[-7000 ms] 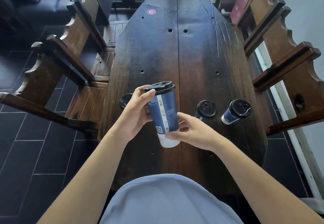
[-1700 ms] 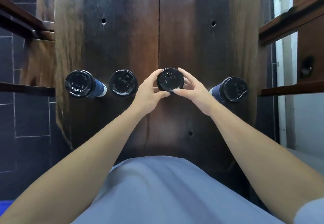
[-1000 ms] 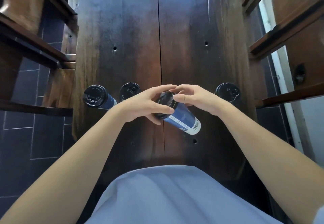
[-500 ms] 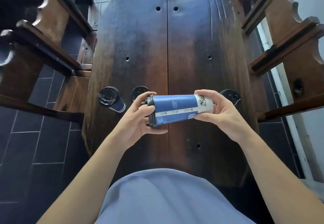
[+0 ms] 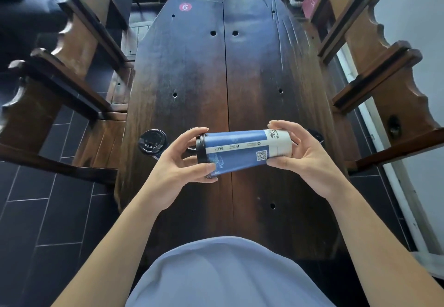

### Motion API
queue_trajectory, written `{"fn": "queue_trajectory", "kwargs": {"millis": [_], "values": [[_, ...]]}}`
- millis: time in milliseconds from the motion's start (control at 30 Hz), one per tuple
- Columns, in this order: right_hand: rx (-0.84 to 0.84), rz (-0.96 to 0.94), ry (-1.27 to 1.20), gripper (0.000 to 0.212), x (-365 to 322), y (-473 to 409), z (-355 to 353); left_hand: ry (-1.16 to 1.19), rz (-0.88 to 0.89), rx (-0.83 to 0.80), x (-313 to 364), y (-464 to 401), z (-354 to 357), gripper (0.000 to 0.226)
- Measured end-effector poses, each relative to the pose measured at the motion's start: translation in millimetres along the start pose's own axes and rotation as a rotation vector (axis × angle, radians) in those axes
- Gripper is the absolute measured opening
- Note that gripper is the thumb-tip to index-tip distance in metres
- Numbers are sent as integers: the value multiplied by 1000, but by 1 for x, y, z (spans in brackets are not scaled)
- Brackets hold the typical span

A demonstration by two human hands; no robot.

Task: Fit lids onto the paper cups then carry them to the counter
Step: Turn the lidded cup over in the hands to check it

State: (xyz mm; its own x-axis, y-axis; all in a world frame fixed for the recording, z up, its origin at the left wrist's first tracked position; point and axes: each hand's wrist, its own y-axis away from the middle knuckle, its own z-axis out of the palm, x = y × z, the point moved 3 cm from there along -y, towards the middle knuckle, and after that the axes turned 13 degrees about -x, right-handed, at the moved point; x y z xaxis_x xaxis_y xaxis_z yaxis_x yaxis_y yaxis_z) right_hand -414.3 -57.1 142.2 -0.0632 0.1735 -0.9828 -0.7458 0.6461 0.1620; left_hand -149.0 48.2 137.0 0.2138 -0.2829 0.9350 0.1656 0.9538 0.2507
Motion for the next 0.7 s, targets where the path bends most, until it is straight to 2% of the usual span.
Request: {"fn": "queue_trajectory", "kwargs": {"millis": [133, 267, 500, 700], "values": [[10, -23, -31, 64, -7, 1, 3, 56, -30, -35, -1, 2, -5, 71], [34, 3, -3, 62, -9, -1, 7, -37, 23, -57, 8, 2, -8, 85], [53, -5, 127, 70, -19, -6, 25, 28, 12, -53, 21, 4, -25, 72], [118, -8, 140, 58, -26, 1, 43, 55, 68, -111, 21, 16, -35, 80]]}}
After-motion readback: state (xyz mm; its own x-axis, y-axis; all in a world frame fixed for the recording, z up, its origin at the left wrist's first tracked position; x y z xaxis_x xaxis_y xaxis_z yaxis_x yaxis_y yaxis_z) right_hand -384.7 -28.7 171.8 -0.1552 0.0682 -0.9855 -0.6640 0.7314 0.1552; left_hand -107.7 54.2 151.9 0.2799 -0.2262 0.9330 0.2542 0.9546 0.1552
